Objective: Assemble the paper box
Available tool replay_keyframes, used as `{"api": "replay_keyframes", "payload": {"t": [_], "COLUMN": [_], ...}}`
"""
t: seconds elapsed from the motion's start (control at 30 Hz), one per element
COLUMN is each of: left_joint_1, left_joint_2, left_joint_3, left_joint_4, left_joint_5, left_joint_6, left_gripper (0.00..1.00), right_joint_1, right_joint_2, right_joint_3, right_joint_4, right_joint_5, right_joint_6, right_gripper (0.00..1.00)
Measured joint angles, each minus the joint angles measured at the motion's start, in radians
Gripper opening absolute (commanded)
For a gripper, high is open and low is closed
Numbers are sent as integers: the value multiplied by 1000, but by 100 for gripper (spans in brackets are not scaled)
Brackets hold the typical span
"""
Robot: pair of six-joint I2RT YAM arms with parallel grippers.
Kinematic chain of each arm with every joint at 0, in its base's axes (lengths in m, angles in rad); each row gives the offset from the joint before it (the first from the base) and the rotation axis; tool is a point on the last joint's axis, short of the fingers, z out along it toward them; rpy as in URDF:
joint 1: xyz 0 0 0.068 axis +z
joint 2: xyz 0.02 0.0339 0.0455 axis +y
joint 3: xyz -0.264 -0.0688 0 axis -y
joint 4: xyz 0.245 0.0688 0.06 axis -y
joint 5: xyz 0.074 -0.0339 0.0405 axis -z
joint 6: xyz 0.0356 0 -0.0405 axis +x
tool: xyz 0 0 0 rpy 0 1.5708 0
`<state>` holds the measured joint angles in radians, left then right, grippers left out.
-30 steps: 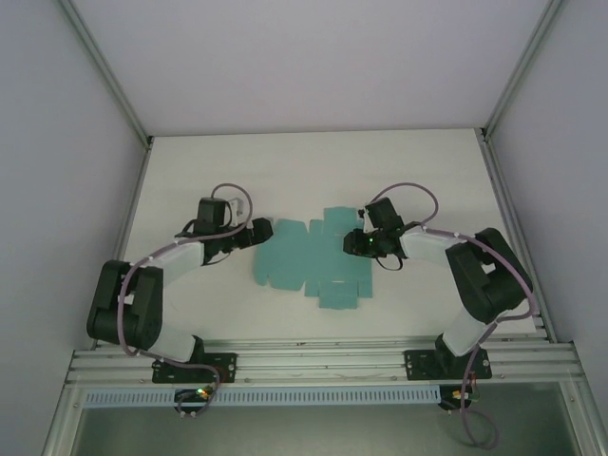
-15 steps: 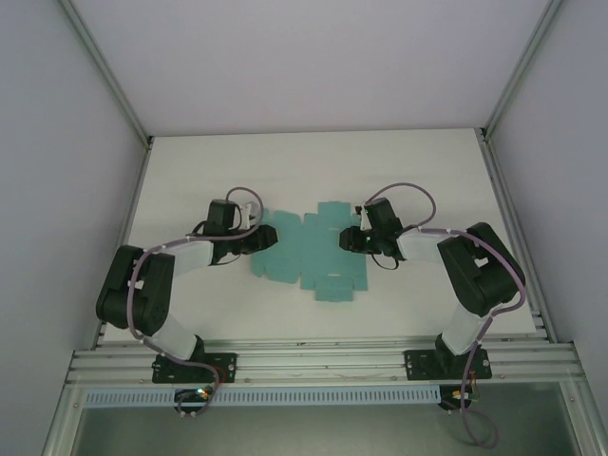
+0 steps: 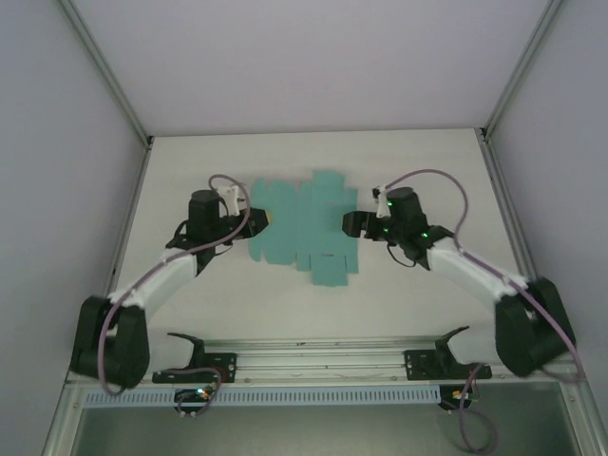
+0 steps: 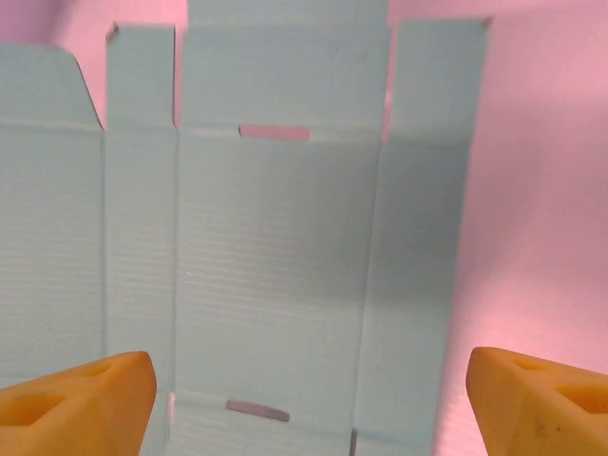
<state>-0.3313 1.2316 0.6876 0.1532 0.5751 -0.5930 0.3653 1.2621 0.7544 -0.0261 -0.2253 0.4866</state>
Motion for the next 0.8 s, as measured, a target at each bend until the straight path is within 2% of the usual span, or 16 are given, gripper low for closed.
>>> {"api": "replay_keyframes", "payload": {"t": [0.1,0.2,0.3,0.4,0.5,0.53,0.8], "left_joint_1": [6,13,13,13,13,13,13], "left_joint_2": [-122,-219,-290,-341,-357,-357,-357], "left_joint_3": [-6,-20,-35,-47,-51,-53,-68], "left_joint_4": [1,4,10,15,25,27,35], "left_joint_5": [-6,-2,5,16,31,33,35], "left_joint_6": [-19,-47,-80,-111,-129,-134,-148], "left_gripper": [0,0,0,0,0,0,0], "right_joint_1": [-47,-127,-194,-206,-206,-205,-205], "right_joint_2": [-148,-208,-204,-188,-151,-135,-45], "right_joint_3": [-64,-145,-200,-221,-220,-219,-217], "right_joint_4": [23,53,81,130,211,236,381], "right_joint_5": [-20,-89,-179,-282,-380,-405,-567], "right_joint_6": [0,11,21,36,62,76,170], "right_gripper": [85,83,79,75,54,51,43]}}
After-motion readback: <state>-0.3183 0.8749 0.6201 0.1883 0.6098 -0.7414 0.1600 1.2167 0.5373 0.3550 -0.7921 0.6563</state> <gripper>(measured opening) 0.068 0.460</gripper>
